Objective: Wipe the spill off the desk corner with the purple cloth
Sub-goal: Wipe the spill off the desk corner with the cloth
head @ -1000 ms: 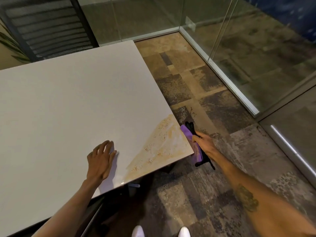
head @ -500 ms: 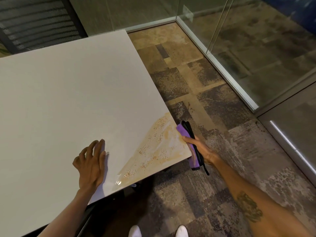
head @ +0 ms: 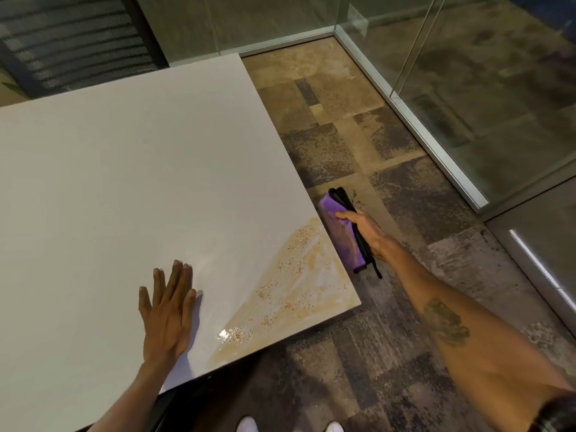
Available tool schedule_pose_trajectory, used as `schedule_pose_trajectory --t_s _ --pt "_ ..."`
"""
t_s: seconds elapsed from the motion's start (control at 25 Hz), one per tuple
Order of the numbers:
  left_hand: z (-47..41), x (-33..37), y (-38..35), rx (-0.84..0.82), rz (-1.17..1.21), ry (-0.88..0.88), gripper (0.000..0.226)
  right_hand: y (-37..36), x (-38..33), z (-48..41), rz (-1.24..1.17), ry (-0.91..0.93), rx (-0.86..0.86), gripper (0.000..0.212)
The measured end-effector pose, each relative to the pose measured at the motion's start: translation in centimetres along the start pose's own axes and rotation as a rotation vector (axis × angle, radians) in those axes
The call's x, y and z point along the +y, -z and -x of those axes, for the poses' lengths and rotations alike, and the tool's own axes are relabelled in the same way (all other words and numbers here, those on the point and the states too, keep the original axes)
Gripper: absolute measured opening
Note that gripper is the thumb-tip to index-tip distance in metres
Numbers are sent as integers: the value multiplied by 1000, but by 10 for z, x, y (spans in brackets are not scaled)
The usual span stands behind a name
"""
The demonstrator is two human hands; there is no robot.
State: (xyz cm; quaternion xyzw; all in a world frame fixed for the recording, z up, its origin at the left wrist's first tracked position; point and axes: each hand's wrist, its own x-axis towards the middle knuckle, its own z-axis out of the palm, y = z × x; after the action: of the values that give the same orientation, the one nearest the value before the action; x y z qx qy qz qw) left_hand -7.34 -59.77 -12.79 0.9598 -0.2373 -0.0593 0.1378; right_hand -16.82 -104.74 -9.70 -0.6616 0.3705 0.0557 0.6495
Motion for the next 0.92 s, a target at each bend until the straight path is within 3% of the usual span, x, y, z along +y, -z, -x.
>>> schedule_pose_trajectory --t_s 0.16,0.28,0.6,0.92 --pt "-1 3 2 -26 -9 17 61 -9 -8 -19 133 -31 -101 27" --pt "0 4 3 -30 -2 22 60 -14 -11 -20 111 -21 -84 18" --pt "0 3 0 -22 -39 -7 60 0 22 19 130 -34 -56 30" --pt "0 0 -3 -16 -93 -40 55 21 81 100 181 -111 -27 56"
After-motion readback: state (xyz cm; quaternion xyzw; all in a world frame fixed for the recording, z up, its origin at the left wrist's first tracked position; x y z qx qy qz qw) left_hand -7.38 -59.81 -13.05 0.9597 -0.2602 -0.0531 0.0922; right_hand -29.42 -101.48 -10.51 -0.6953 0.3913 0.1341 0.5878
